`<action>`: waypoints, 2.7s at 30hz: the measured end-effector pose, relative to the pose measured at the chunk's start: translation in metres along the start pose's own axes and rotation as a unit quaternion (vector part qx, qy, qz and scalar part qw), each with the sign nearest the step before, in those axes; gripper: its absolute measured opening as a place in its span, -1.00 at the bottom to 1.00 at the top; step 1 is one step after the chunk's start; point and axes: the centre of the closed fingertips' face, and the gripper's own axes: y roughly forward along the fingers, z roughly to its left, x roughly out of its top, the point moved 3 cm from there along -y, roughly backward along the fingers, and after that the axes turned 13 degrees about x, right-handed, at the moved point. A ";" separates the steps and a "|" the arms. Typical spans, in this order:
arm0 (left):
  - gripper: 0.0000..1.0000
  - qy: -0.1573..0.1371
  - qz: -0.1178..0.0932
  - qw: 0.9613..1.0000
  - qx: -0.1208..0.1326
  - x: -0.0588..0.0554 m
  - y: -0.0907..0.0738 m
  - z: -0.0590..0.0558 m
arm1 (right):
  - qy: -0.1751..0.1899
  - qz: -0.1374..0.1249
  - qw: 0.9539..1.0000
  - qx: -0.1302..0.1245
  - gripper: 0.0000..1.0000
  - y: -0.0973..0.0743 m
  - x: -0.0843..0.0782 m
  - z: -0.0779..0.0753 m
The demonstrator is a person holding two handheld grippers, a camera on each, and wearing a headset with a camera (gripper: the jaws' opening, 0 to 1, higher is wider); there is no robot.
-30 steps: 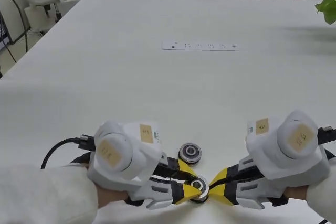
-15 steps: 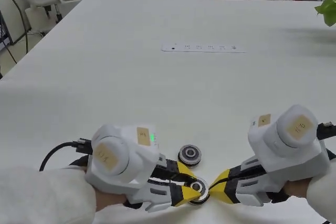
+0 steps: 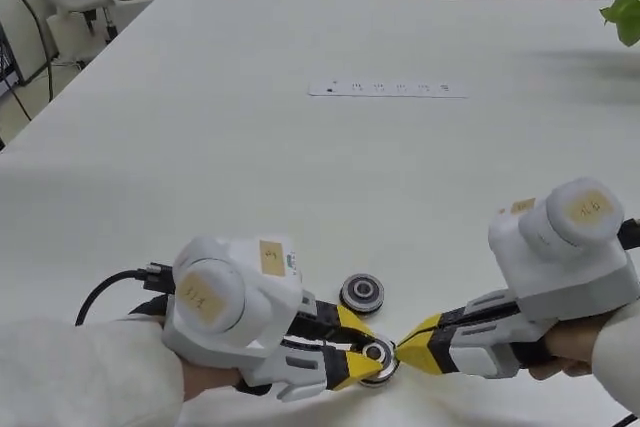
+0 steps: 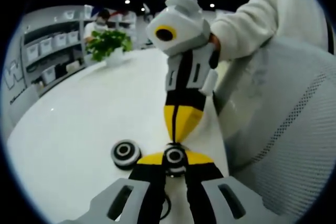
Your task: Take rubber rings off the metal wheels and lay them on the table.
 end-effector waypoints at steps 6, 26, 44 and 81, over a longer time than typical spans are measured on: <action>-0.72 0.002 0.000 1.000 0.000 0.000 0.000 0.000 | 0.010 -0.007 1.000 0.005 -1.00 0.001 0.001 0.002; -0.72 0.000 -0.001 1.000 0.000 0.000 0.000 0.000 | -0.001 -0.010 1.000 0.010 -1.00 0.000 0.005 0.006; -0.72 -0.002 -0.001 1.000 0.001 -0.001 0.000 0.001 | -0.015 -0.027 0.999 0.027 -1.00 0.002 0.012 0.013; -0.22 -0.032 -0.047 0.998 -0.010 0.028 -0.026 0.007 | 0.015 -0.038 0.999 0.006 -1.00 -0.005 0.010 0.004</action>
